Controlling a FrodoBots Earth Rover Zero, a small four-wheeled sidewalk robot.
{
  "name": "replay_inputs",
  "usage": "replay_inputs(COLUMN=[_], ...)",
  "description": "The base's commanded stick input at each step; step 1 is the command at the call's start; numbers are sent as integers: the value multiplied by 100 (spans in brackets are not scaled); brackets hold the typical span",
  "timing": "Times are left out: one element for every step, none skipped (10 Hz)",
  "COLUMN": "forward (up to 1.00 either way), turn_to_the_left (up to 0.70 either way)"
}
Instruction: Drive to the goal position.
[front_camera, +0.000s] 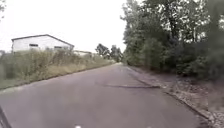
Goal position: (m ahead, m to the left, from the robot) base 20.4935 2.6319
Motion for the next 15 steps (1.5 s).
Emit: replay_inputs(forward=[100,100,100,100,100,100,100,100,100,100,100,100,100,100,100], turn_to_the_left=[-11,-11,-11,-7,-4,-2,-2,-2,-2,-2,-2,-2,-2,-2,-2])
